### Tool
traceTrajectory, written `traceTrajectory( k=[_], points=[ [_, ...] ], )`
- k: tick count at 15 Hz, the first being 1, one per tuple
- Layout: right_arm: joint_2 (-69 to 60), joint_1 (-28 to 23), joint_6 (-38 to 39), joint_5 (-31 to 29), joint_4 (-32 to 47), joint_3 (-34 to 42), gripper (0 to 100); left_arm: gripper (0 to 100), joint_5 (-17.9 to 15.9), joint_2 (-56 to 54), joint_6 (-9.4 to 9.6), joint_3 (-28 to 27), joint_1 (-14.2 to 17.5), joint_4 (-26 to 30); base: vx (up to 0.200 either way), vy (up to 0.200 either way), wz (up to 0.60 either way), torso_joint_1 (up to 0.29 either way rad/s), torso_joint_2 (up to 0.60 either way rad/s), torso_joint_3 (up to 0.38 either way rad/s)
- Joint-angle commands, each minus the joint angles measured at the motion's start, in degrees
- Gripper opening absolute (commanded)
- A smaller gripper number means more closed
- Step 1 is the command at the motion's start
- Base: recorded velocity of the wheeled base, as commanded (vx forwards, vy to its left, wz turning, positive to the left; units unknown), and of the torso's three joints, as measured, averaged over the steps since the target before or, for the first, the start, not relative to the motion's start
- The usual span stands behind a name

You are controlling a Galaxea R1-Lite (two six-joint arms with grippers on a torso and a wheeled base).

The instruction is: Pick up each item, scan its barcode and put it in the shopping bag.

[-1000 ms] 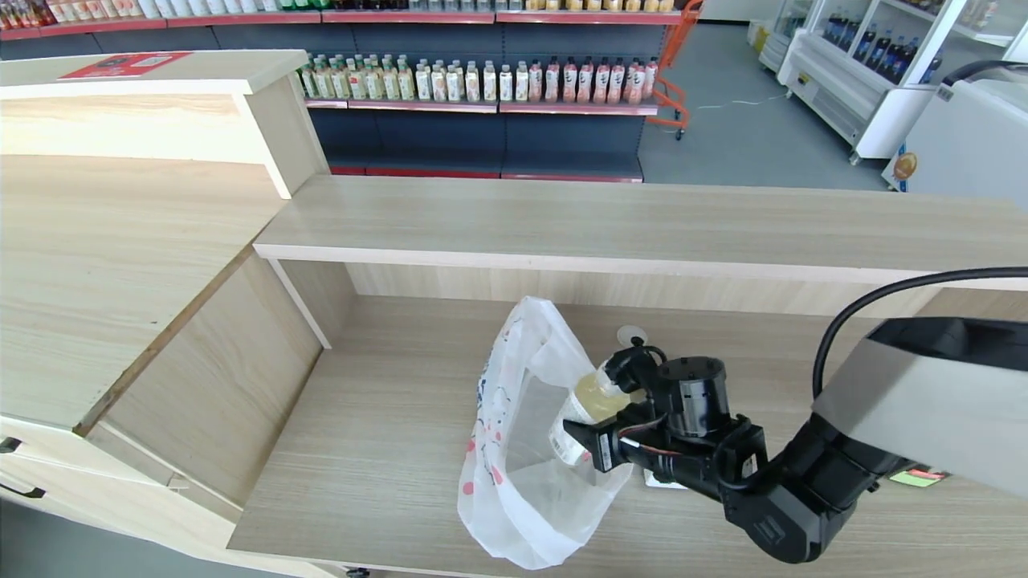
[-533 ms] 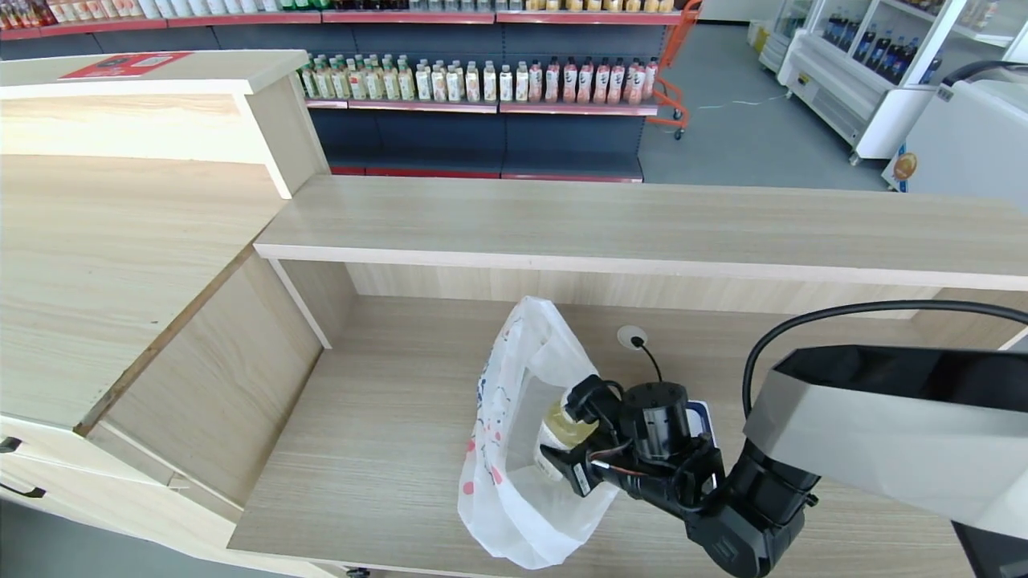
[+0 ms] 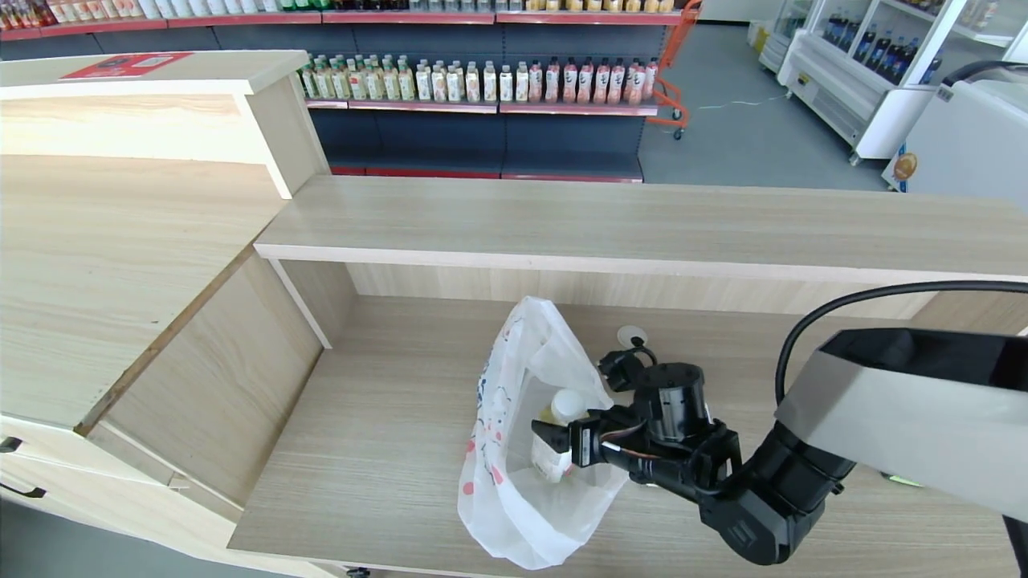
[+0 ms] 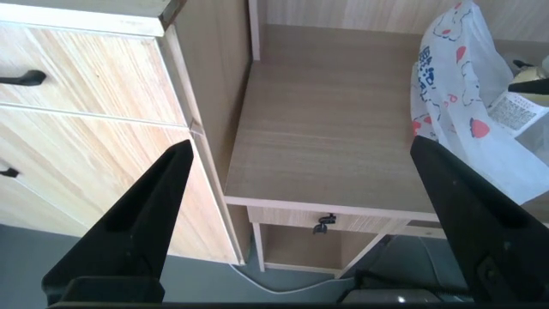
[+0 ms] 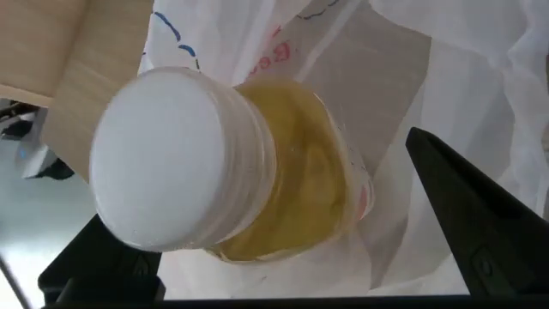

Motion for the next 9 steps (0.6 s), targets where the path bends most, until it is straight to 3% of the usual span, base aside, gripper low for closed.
traceTrajectory(
  k=[1,4,9],
  points=[
    [-9.4,-2.3,6.5,-0.2,6.2,2.3,100,100,0.0,0.0,-0.02,0.0,0.0,0.0,0.000,0.000,0.00,0.000,0.00,0.000],
    [-22.9,-4.4,12.4,0.1,12.9,5.8,100,100,0.0,0.0,-0.02,0.0,0.0,0.0,0.000,0.000,0.00,0.000,0.00,0.000],
    [-47.3,-12.1,15.1,0.2,35.3,8.1,100,100,0.0,0.0,-0.02,0.0,0.0,0.0,0.000,0.000,0.00,0.000,0.00,0.000]
  ],
)
